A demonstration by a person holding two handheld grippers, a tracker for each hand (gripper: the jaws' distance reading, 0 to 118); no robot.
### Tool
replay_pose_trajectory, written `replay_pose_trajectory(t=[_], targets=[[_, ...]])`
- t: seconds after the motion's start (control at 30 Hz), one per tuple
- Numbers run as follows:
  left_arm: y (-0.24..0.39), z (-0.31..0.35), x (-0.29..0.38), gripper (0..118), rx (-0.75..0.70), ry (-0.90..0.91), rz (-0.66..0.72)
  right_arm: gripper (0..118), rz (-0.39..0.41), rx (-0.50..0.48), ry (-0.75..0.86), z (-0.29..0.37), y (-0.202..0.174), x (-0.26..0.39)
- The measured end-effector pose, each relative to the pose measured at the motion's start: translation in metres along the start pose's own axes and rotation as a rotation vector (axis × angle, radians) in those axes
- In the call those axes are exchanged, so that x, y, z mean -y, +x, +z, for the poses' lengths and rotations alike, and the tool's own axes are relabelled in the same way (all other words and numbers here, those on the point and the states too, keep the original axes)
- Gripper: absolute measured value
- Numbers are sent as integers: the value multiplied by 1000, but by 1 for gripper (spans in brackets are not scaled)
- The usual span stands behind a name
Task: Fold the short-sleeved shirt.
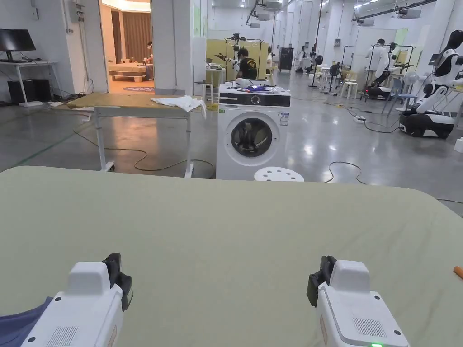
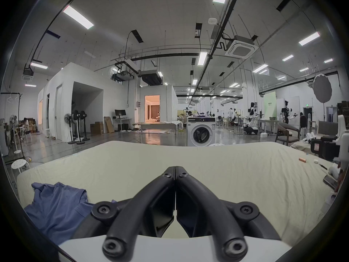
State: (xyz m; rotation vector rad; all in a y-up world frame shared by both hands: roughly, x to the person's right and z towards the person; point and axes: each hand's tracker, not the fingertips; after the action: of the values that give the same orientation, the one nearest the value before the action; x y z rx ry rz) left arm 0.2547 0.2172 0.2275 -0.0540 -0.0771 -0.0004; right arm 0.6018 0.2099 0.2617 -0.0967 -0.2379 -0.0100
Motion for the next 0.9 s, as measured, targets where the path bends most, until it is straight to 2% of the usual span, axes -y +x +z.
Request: replay_pose_trajectory(t=[0.13, 0.23, 0.3, 0.4, 0.47, 0.53, 0.57, 0.6, 0.63, 0.67, 0.7, 0.73, 0.77, 0.8, 0.83, 0.9], targets=[[0, -2, 0, 0, -4, -7, 16, 4, 13, -10, -33, -5, -1, 4], [1, -4, 2, 0, 5, -20, 12, 4, 54, -13, -70, -8, -4, 5], [-6, -7, 3, 0, 70, -40, 127, 4, 50, -2, -73, -10, -5, 5], [-28, -11, 7, 0, 139, -55, 469, 4, -212, -25, -106, -10, 7, -1], [-43, -10, 12, 0, 167, -44, 689, 4, -422, -50, -119, -10, 19, -4], [-48, -6, 14, 0, 189, -22, 777, 4, -565, -61, -106, -11, 28, -2], [-47, -6, 12, 0, 180, -22, 762, 3, -623, -68, -97, -9, 32, -3], [-42, -7, 7, 0, 162, -33, 658, 3, -624, -67, -83, -9, 32, -5], [-33, -7, 1, 0, 143, -50, 526, 3, -575, -67, -74, -8, 30, -7], [-21, -8, -5, 0, 117, -80, 327, 3, -431, -70, -44, -7, 24, -14], [-6, -9, -9, 0, 109, -100, 109, 3, -181, -74, -32, -7, 11, -22], [7, -10, -9, 0, 91, -108, -99, 3, -7, -90, -17, -7, 2, -26], [25, -11, -4, 0, 45, -107, -359, 3, 220, -127, -2, -8, -8, -28], [34, -12, 2, 0, 20, -98, -527, 3, 403, -150, 4, -8, -16, -27], [38, -12, 7, 0, 23, -96, -665, 3, 607, -143, 25, -9, -29, -25], [42, -13, 17, 0, 11, -77, -844, 4, 967, -77, 89, -8, -40, -12]])
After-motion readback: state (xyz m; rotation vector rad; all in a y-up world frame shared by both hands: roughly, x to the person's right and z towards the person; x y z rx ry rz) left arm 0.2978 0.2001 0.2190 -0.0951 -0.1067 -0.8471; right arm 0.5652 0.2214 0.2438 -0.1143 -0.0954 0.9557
